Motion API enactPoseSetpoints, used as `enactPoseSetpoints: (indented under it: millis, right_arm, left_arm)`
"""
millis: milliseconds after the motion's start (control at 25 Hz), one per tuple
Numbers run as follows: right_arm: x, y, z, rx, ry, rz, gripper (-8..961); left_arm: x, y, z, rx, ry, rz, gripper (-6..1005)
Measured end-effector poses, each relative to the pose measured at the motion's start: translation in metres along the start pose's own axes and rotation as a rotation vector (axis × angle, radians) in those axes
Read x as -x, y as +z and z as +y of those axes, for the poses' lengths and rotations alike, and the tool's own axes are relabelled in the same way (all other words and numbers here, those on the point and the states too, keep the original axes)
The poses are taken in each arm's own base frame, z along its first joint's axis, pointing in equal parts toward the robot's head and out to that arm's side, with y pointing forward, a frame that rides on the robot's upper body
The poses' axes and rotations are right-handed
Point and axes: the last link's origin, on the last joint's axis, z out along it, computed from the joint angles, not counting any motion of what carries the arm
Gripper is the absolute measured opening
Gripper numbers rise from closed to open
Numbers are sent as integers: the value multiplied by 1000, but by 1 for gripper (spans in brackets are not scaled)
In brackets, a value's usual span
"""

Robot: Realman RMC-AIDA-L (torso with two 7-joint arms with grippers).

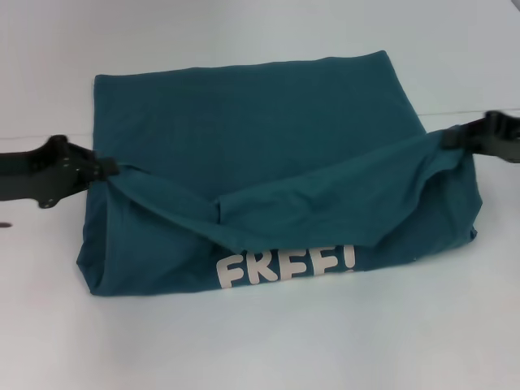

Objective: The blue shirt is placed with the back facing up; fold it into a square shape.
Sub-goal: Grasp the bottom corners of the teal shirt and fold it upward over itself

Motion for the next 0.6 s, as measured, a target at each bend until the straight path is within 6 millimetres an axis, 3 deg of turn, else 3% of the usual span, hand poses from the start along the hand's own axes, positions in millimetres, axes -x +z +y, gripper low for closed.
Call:
enactPoseSetpoints:
  millis: [200,600]
  right_arm:
    - [0,15,-10,-72,13,-18,39]
    - [14,3,-21,-103,40,-127,39]
  left_arm:
    - [-8,14,3,-52,40,18,27]
    - [-28,19,10,-109,68,71,27]
